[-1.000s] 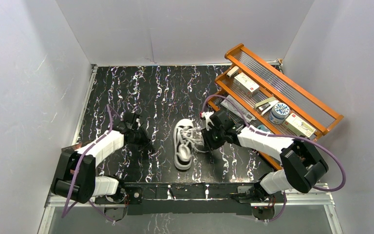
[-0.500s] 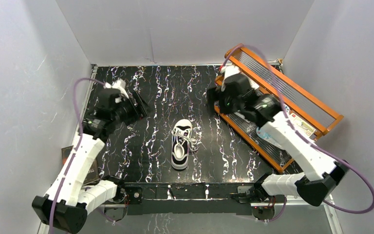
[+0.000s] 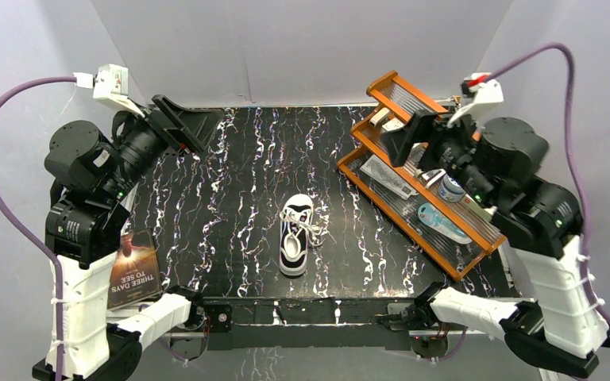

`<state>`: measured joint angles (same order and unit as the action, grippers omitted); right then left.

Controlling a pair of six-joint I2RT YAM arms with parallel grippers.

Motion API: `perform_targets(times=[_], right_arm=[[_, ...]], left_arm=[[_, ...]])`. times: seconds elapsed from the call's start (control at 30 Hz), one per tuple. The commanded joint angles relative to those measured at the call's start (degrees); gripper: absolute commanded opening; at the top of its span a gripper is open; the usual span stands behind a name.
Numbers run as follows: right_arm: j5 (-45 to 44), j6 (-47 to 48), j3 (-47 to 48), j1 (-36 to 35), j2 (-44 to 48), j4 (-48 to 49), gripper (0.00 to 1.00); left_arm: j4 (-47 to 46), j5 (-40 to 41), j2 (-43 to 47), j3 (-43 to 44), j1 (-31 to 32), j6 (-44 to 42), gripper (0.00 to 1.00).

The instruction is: Tie the shoes

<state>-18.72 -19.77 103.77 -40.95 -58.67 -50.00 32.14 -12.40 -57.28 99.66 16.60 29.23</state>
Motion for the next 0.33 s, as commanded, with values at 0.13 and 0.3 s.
perform_targets(times=[0.13,0.3], right_arm=[[-4.65,-0.41,1.95,-0.06,-2.41,-3.56,0.99],[-8.34,-0.18,3.27,-0.11,-2.44,-6.04,0.99]], left_arm=[[4.15,2.68,-0.16,1.97,-0.10,-4.47,0.79],[5.23,4.23,0.65,1.50,-0.09,-4.14,0.90]])
